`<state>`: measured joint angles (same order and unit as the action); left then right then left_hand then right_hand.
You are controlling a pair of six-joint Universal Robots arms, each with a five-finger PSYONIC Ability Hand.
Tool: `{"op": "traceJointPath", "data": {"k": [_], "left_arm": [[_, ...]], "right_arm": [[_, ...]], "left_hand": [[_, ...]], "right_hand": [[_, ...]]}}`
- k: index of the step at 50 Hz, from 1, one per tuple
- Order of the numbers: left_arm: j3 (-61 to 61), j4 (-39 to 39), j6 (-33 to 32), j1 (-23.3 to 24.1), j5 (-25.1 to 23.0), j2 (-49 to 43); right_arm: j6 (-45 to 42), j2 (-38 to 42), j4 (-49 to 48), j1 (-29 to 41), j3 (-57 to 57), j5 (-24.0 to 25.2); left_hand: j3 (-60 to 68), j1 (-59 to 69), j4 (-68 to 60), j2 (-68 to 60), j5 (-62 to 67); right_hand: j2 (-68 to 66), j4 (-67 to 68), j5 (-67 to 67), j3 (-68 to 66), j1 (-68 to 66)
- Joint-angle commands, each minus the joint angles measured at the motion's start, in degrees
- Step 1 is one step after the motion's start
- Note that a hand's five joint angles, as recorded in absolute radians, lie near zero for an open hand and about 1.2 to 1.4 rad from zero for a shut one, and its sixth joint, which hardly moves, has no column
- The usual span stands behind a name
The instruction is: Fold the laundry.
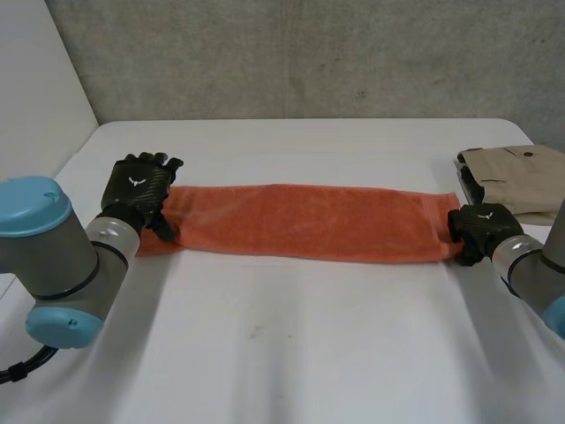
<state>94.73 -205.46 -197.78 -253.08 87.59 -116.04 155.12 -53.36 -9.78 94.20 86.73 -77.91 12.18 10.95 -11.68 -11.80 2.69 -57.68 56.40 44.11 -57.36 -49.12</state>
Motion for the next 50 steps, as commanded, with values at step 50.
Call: {"op": "traceJointPath", "data": {"k": [50], "left_arm": [[1.6,0.1,-0.1,0.0,0.2,2.2]], "right_arm": [[-31.8,10.9,1.4,36.7,-30.4,5.7]], "left_hand": [[-2.2,-0.9,1.7,1.8,-2.7]], "right_hand": [[-22.3,23.6,25.9,-22.6,-30.9]]}}
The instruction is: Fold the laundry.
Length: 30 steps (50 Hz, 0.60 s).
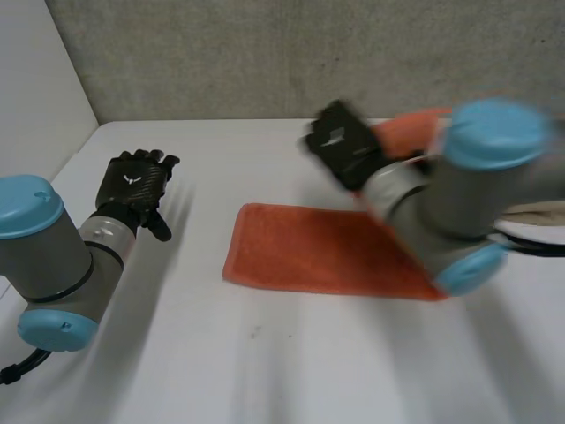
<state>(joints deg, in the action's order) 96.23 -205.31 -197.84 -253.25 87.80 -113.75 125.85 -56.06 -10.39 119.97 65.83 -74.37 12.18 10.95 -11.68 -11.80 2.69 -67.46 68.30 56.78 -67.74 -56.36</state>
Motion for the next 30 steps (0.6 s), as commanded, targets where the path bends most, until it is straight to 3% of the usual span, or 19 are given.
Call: {"op": "traceJointPath", "data": {"k": [1,6,7,8,10,11,14,18,19,23,30], "left_arm": [[0.2,0.0,0.0,0.1,0.0,-0.1],[0.6,0.0,-0.1,0.3,-0.2,-0.1],[0.6,0.0,-0.2,0.3,-0.2,-0.2],[0.6,0.0,-0.3,0.4,-0.2,-0.2],[0.5,0.0,-0.3,0.8,-0.3,-0.2],[0.3,0.0,-0.3,1.3,-0.3,-0.2],[-0.8,-0.1,-0.3,3.3,-0.3,0.0],[-3.3,0.0,-0.3,5.8,-0.5,-0.1],[-3.9,0.2,-0.3,6.4,-0.5,-0.1],[-6.5,0.3,-0.3,10.1,-0.5,-0.7],[-9.6,0.3,-0.2,14.4,-0.4,-4.3]], "right_arm": [[-2.7,15.0,2.6,11.6,-10.0,2.7],[-2.7,19.9,6.0,14.6,-11.9,4.1],[-2.4,20.1,6.9,14.8,-11.9,3.6],[-2.1,19.8,7.4,14.8,-11.7,3.4],[-1.0,18.9,7.8,14.6,-11.1,2.7],[1.4,17.4,8.0,14.5,-10.5,1.3],[8.6,13.4,8.0,13.9,-9.6,-1.5],[25.1,5.8,8.8,6.6,-4.8,-4.8],[30.6,2.9,9.3,3.0,-1.2,-5.1],[38.9,-3.9,9.8,-2.8,9.8,-5.2],[32.0,-6.6,4.1,-12.4,27.1,-4.7]], "left_hand": [[-2.2,-0.9,1.7,1.8,-2.7],[-2.2,-0.9,1.7,1.8,-2.7],[-2.2,-0.9,1.7,1.8,-2.7],[-2.2,-0.9,1.7,1.8,-2.7],[-2.2,-0.9,1.7,1.8,-2.7],[-2.2,-0.9,1.7,1.8,-2.7],[-2.2,-0.9,1.7,1.8,-2.7],[-2.2,-0.9,1.7,1.8,-2.7],[-2.2,-0.9,1.7,1.8,-2.7],[-2.2,-0.9,1.7,1.8,-2.7],[-2.2,-0.9,1.7,1.8,-2.7]], "right_hand": [[-12.5,11.7,13.2,-12.3,-23.6],[-12.5,11.7,13.2,-12.3,-23.6],[-2.4,1.6,3.1,-2.2,-13.5],[20.3,-21.1,-19.6,20.6,9.2],[49.8,-50.7,-49.1,50.1,38.7],[57.5,-58.3,-56.8,57.7,46.4],[57.5,-58.3,-56.8,57.7,46.4],[57.5,-58.3,-56.8,57.7,46.4],[57.5,-58.3,-56.8,57.7,46.4],[57.5,-58.3,-56.8,57.7,46.4],[57.5,-58.3,-56.8,57.7,46.4]]}}
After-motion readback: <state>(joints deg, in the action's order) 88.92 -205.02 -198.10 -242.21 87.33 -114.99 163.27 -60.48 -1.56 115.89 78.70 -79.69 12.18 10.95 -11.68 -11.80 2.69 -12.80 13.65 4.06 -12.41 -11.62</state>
